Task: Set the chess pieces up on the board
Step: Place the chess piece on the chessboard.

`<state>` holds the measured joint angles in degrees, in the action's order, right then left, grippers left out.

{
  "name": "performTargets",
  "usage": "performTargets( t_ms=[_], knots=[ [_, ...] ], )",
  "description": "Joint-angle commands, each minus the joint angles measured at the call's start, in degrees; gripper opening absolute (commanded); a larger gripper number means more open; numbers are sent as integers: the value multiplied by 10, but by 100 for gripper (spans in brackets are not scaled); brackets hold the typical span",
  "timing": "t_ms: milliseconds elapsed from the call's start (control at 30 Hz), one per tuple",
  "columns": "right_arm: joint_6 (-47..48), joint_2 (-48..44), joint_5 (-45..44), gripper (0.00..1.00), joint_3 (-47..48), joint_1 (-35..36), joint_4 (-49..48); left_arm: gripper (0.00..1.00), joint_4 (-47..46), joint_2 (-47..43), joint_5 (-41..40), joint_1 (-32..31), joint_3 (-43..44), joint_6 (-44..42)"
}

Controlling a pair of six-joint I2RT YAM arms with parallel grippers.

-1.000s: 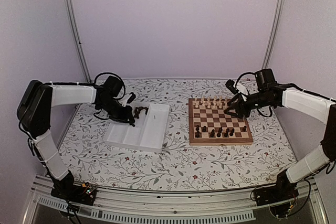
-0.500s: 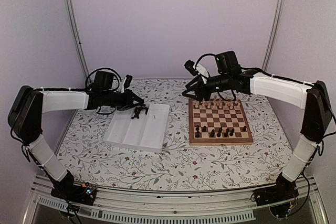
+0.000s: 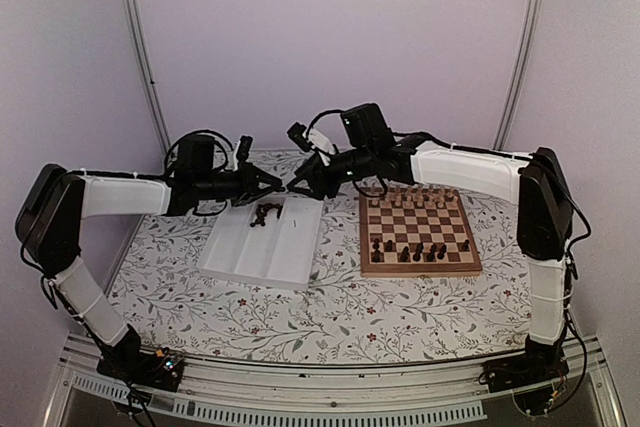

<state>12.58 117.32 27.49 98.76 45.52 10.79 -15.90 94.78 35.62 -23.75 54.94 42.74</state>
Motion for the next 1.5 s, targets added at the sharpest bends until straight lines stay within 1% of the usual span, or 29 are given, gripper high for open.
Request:
performTargets(
  t_ms=[0, 333, 500, 833, 933, 1033, 1100, 1133, 1233, 1300, 1333, 1367, 1433, 1467],
  knots=[
    [-23, 37, -14, 49, 51, 7, 9, 12, -46, 0, 10, -13, -1, 21],
    [-34, 70, -30, 43, 74, 17, 17, 12, -59, 5, 15, -20, 0, 27],
    [-34, 74, -31, 38, 80, 21, 18, 12, -63, 8, 18, -22, 0, 29],
    [-31, 70, -48, 33, 93, 24, 23, 12, -63, 17, 11, -27, 1, 31],
    [-30, 68, -52, 22, 93, 25, 24, 12, -65, 20, 13, -28, 3, 32],
    [-30, 69, -54, 6, 92, 26, 26, 12, -68, 23, 13, -32, 6, 34],
    [-31, 67, -55, 0, 91, 25, 29, 15, -64, 24, 13, -32, 9, 33],
    [-30, 66, -56, 0, 90, 25, 30, 18, -58, 24, 10, -32, 11, 31],
    [-19, 52, -58, 0, 73, 25, 37, 31, -7, 15, -6, -31, 33, -8],
    [-2, 26, -57, 0, 34, 20, 42, 37, 66, 6, -32, -28, 71, -62],
    [13, 7, -57, 0, 14, 15, 48, 41, 128, 2, -47, -27, 102, -92],
    [21, -9, -53, 0, -8, 8, 52, 43, 163, -2, -63, -27, 118, -125],
    [44, -57, -33, 0, -43, -12, 78, 49, 240, -5, -90, -27, 164, -185],
    [64, -71, -30, 0, -55, -24, 97, 51, 270, -6, -103, -28, 184, -212]
  ],
)
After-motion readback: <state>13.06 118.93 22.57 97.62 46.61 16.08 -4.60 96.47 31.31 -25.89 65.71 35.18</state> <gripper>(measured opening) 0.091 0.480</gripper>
